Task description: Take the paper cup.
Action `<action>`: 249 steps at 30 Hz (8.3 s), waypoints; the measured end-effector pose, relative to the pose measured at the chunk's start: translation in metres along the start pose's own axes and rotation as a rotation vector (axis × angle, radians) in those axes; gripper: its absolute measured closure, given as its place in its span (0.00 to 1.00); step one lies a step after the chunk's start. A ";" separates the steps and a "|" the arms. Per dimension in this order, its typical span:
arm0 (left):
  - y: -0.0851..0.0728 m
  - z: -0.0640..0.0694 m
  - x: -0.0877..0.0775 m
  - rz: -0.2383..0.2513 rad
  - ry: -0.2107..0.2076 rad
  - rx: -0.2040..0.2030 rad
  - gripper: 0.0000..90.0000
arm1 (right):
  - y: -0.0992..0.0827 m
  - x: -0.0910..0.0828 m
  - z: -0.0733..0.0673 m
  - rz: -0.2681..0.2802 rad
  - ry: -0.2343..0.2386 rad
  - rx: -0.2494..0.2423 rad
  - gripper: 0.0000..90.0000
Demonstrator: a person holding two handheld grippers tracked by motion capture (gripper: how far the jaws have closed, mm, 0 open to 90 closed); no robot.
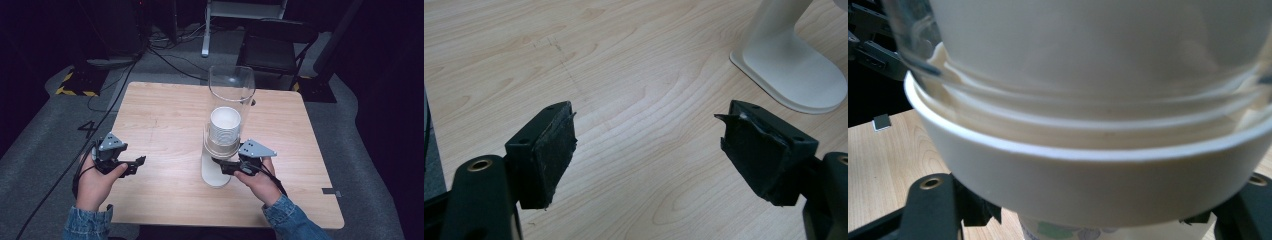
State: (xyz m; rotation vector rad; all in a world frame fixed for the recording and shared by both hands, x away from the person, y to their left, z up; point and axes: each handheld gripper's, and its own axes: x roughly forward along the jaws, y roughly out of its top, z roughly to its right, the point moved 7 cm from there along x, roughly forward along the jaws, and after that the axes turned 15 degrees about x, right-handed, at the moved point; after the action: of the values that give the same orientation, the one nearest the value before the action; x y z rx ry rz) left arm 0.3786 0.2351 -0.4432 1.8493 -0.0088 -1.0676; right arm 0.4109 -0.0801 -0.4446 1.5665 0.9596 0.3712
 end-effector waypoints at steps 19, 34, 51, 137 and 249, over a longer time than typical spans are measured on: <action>0.000 0.001 0.001 0.001 -0.003 0.004 0.24 | -0.005 -0.003 -0.002 -0.006 -0.008 0.014 0.33; 0.000 0.001 0.001 -0.004 -0.003 0.013 0.25 | -0.007 -0.003 0.000 0.004 0.004 -0.010 0.34; 0.000 0.001 0.001 -0.002 -0.003 0.015 0.25 | -0.009 0.002 0.007 0.026 0.035 -0.093 0.34; -0.005 0.010 0.023 -0.047 -0.051 0.021 0.25 | -0.003 -0.092 0.184 0.019 -0.364 0.261 0.34; 0.002 0.039 0.022 -0.022 -0.134 0.063 0.26 | -0.050 -0.070 0.063 -0.285 -0.066 0.086 0.19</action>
State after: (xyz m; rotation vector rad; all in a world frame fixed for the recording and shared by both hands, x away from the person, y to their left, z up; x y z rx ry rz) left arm 0.3668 0.1969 -0.4624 1.8341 -0.1026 -1.2176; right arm 0.3945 -0.1759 -0.4879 1.4827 1.1415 0.0789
